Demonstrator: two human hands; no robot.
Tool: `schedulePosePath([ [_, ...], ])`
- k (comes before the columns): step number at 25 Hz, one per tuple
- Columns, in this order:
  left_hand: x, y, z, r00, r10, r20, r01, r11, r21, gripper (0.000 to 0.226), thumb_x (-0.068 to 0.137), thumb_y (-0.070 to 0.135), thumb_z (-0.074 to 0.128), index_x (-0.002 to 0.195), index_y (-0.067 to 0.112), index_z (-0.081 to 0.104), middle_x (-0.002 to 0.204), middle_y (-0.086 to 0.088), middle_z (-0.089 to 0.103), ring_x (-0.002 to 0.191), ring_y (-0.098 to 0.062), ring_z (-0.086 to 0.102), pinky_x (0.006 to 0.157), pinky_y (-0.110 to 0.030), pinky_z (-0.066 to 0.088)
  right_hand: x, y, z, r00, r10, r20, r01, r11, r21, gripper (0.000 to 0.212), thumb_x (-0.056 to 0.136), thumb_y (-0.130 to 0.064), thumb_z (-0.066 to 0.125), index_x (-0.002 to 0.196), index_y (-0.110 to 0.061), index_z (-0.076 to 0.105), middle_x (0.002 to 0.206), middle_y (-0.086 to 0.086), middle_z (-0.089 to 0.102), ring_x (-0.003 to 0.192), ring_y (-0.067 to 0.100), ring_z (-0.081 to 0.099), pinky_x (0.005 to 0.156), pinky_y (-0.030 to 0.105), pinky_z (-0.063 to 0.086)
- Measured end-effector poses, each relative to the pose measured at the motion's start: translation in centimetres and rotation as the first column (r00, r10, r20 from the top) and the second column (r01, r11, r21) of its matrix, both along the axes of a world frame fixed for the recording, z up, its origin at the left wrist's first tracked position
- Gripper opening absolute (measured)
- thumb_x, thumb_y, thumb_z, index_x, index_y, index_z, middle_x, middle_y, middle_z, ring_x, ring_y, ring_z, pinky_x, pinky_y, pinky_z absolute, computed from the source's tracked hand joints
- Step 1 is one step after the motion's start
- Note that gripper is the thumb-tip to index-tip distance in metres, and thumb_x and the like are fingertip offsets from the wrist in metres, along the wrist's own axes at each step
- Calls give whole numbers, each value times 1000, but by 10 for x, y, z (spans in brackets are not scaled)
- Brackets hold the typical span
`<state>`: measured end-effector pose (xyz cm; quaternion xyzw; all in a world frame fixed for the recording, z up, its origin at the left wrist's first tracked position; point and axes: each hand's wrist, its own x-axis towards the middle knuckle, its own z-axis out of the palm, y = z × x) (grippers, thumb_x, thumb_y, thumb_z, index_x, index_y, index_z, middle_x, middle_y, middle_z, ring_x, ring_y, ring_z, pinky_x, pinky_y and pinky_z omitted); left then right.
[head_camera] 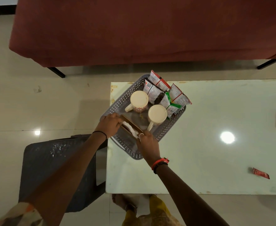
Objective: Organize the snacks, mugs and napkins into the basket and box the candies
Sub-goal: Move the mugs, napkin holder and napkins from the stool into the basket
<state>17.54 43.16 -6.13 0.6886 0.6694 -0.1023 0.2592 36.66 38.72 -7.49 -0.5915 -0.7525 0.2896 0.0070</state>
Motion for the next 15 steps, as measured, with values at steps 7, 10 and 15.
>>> schedulePosePath([
  [7,1,8,-4,995,6,-104,7,991,132,30,94,16,44,117,22,62,125,-7,52,117,-27,49,100,-41,37,-3,5,-2,999,33,13,-34,999,6,17,94,-7,46,96,-6,63,101,10,65,97,28,62,74,40,57],
  [10,3,1,-6,996,16,-89,3,977,214,31,92,13,46,118,21,61,118,-9,54,110,-29,52,95,-42,40,-1,7,-6,999,35,10,-35,999,0,15,93,-8,49,100,-8,62,104,8,65,96,27,64,74,39,58],
  [15,0,-12,-8,976,208,60,-216,946,242,35,92,12,45,127,16,51,125,-14,49,112,-31,53,97,-45,44,13,13,3,996,5,-85,-7,1000,-28,26,93,-27,51,110,-11,62,107,6,63,93,26,65,72,37,55],
])
